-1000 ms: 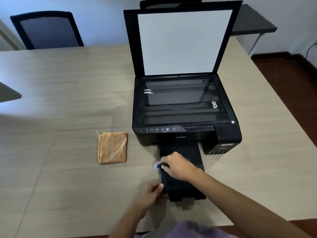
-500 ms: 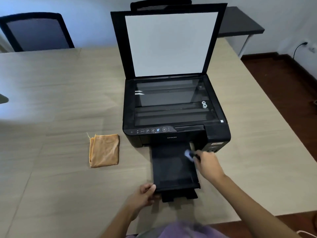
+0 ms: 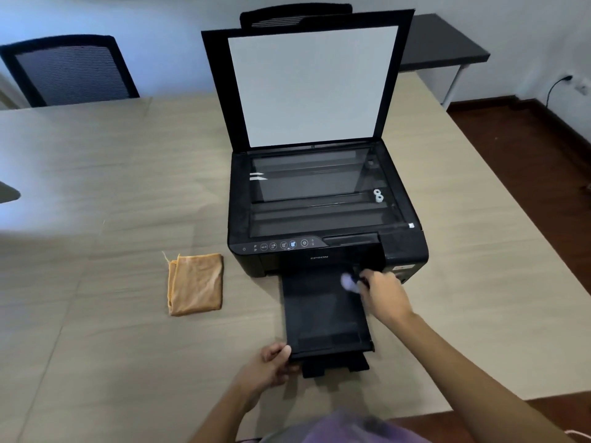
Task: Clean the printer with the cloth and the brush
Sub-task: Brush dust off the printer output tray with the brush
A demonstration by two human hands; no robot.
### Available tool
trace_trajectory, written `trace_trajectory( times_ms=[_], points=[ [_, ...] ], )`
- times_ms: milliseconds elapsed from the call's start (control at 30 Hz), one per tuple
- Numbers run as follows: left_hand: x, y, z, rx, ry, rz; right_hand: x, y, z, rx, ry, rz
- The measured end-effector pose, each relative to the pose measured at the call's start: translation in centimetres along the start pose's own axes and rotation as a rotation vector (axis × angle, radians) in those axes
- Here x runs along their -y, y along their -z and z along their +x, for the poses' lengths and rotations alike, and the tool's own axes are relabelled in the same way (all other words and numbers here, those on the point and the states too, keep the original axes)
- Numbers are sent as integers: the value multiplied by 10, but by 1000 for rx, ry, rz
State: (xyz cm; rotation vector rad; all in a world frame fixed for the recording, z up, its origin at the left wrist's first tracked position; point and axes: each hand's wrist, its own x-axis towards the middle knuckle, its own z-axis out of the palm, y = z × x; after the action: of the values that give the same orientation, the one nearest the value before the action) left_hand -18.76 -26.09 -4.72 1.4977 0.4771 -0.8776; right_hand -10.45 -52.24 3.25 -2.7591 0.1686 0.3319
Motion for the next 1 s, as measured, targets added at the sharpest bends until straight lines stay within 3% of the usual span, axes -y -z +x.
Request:
trace_trajectory(
  times_ms=[67,133,167,300,333,433,567,667,700,800,900,933,1000],
  points=[
    [3,1,0,-7,-2,2,23,-8,-6,51,124,11],
    [4,0,1,-2,-18,1,45,-23,-31,338,356,-12],
    [3,0,2,1,-27,6,42,-27,-41,422,380,-24],
    [3,-2,5,4,-29,10,-20,-16,-31,119,-27,-20],
    [5,-1,6,-4,-26,2,-23,-16,-36,132,-11,-31],
    [6,2,5,-4,-23,2,-3,-21,-55,370,206,-24],
    [-1,0,3,12,-10,17,-22,-12,-36,127,-15,3],
    [1,2,1,16,0,26,-13,-18,-50,351,149,-21],
    [-1,2,0,17,3,30,-12,-18,-54,347,148,-27],
    [-4,-1,0,21,12,57,-27,-14,-43,131,22,-49],
    [-4,1,-4,27,6,67,-16,-17,-49,355,152,-41],
    [-3,2,-5,31,7,65,-16,-18,-51,361,142,-28],
    [-8,3,-4,37,5,57,-25,-14,-43,152,35,-5]
  ],
)
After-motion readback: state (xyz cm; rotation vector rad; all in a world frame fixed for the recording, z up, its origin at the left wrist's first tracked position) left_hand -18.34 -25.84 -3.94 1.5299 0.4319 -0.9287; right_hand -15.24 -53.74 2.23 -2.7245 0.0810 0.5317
